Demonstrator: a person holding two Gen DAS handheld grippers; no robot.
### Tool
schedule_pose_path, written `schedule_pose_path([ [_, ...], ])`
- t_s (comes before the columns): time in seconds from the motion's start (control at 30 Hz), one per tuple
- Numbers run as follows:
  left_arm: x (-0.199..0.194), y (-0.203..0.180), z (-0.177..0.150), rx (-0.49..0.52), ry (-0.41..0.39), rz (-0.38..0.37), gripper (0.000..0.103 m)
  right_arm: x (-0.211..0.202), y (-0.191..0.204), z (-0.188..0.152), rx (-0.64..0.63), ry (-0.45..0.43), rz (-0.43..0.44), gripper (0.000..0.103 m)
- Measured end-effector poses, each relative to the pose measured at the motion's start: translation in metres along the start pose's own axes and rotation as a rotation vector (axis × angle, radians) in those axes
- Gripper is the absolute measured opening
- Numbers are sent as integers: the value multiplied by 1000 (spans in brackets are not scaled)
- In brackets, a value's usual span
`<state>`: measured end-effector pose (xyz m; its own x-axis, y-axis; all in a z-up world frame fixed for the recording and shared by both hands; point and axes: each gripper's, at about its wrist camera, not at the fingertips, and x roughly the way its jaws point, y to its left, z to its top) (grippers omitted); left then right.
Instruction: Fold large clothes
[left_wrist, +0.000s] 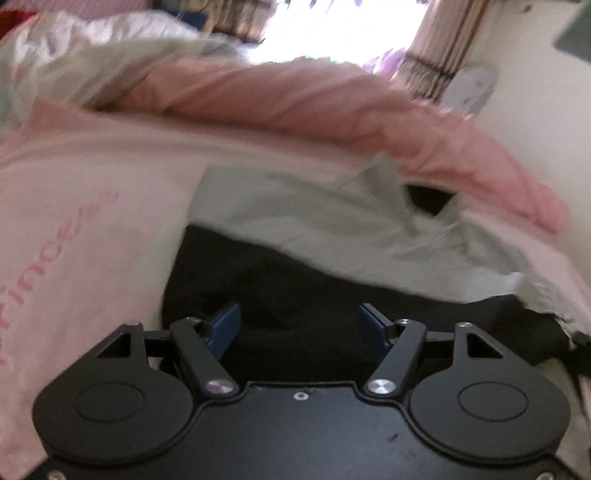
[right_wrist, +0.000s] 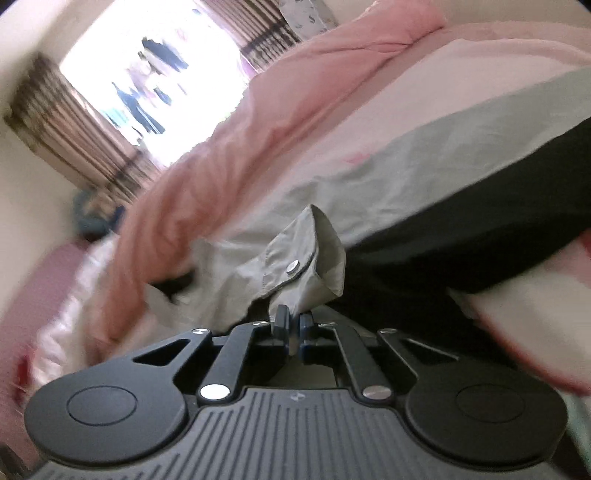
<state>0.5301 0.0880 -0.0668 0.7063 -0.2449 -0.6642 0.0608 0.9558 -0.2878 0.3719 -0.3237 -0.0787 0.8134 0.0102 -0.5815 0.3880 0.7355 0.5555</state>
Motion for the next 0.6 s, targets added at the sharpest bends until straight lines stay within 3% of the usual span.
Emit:
schedule_pose_path([
  [0.1, 9, 13, -7, -13, 7, -13, 68, 4, -13, -7, 5, 22, -18, 12],
  [0.17, 7, 13, -6, -7, 18, -8, 68, -8, -11, -3, -5, 2, -43, 27],
  [0.23, 1, 11, 0, -18, 27, 1, 66, -23, 0, 2, -38, -65, -100, 28],
  [0.33, -13, 0, 13, 13, -23, -5, 66, -41, 29, 6, -164, -170, -44, 30],
  [0.47, -16, -18, 24, 59, -54, -15, 69, -23, 65, 4, -284, -134, -3, 30],
  [0.6, 5, -26, 20, 87, -10, 9, 69, 13, 68, -3, -305, -60, -48, 30],
])
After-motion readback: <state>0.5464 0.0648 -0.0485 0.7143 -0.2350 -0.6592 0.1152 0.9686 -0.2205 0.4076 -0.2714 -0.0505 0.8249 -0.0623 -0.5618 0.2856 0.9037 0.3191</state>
